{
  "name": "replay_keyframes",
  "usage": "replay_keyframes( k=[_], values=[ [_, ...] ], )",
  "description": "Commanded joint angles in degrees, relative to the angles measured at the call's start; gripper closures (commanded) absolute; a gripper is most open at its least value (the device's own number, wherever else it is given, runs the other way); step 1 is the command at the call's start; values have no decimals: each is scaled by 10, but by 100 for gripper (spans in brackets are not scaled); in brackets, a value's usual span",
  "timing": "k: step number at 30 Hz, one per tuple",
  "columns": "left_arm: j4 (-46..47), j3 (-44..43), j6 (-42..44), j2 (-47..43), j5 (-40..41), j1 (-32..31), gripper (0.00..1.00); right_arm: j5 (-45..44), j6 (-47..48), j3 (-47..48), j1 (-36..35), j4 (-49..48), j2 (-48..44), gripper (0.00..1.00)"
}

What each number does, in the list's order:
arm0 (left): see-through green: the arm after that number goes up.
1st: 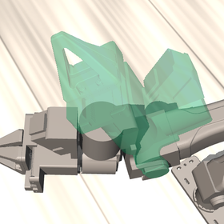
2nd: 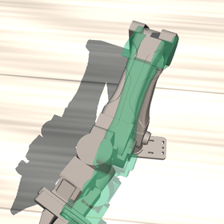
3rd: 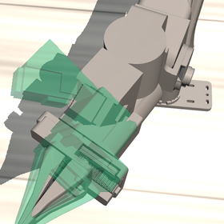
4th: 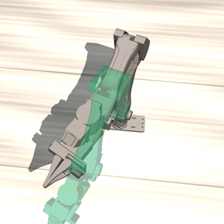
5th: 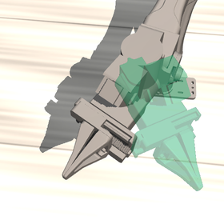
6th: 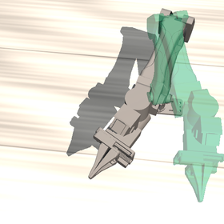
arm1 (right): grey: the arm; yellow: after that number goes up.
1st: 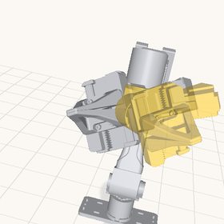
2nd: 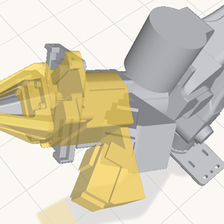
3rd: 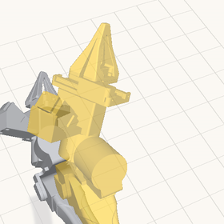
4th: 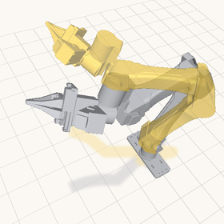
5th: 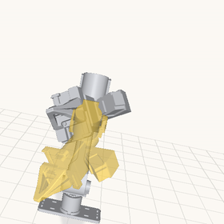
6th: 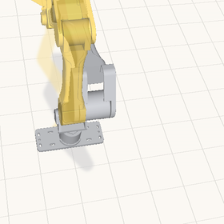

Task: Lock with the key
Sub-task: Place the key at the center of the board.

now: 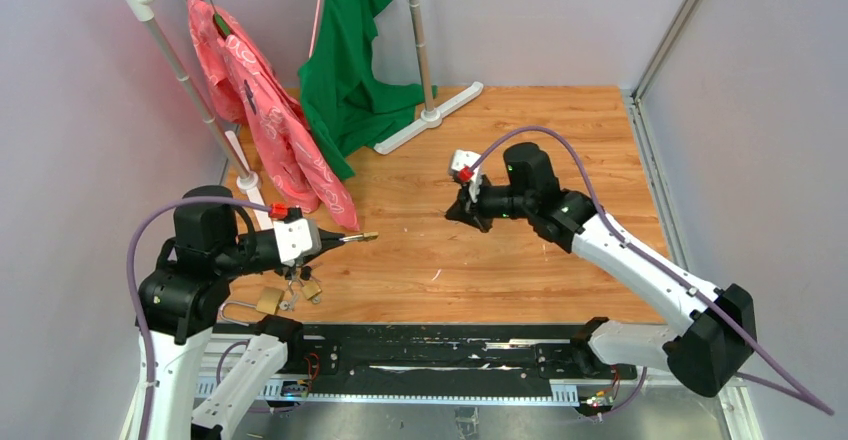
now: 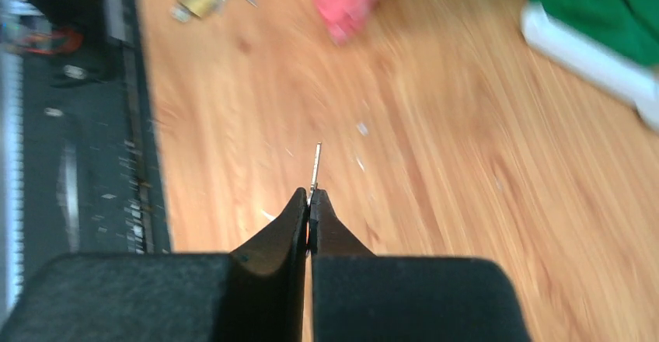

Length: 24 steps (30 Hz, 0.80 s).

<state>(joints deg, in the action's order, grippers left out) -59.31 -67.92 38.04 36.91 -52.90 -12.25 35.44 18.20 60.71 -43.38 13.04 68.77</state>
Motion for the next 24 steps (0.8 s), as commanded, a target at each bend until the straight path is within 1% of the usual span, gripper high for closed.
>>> replay_keyframes(
  k=[1, 2, 4, 5, 6, 7, 10, 11, 12, 14, 18, 24],
  values=[
    [-45, -21, 72, 4, 38, -3, 100, -43, -8, -71, 70, -62, -39, 100],
    [-45, -18, 71, 2, 31, -3, 100, -72, -28, -75, 80, -70, -40, 100],
    [-45, -10, 70, 0, 11, -3, 100, -158, -99, -69, 107, -68, -25, 100],
    [-45, -6, 68, -2, 1, -3, 100, -194, -142, -62, 132, -54, -10, 100],
    [-45, -1, 64, -5, -7, -3, 100, -203, -186, -54, 167, -37, 18, 100],
    [-45, 1, 61, -6, -12, -3, 100, -182, -238, -49, 227, -21, 42, 100],
    [-45, 7, 53, -12, -13, -3, 100, -101, -351, -51, 357, 11, 118, 100],
    [-46, 6, 52, -14, -13, -3, 100, -62, -366, -53, 383, 14, 143, 100],
    [-45, 7, 51, -16, -14, -3, 100, -44, -376, -52, 403, 16, 169, 100],
    [-45, 6, 47, -19, -18, -3, 100, -8, -378, -47, 424, 21, 213, 100],
    [-45, 5, 42, -19, -22, -3, 100, -21, -377, -51, 438, 26, 262, 100],
    [-45, 7, 40, -20, -27, -3, 100, -37, -388, -78, 469, 5, 285, 100]
  ],
)
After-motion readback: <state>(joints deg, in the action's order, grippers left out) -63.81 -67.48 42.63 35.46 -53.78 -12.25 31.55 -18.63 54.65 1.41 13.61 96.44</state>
